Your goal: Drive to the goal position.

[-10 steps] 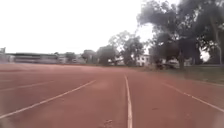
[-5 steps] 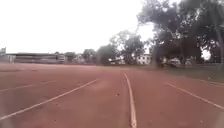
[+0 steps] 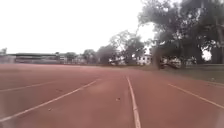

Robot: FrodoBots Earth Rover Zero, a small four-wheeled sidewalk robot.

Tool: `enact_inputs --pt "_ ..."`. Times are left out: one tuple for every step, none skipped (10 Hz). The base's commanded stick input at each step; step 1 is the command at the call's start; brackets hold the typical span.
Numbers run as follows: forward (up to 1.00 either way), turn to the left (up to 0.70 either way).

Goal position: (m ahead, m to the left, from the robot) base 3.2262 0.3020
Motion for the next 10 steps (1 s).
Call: enact_inputs --pt "0.45 0.00" --pt "0.45 0.00" --pt "0.45 0.00" --pt "0.45 0.00" --pt "0.45 0.00" --pt "0.45 0.00" --pt "0.45 0.00" --pt "0.45 0.00" --pt "0.45 0.00" --pt "0.45 0.00"
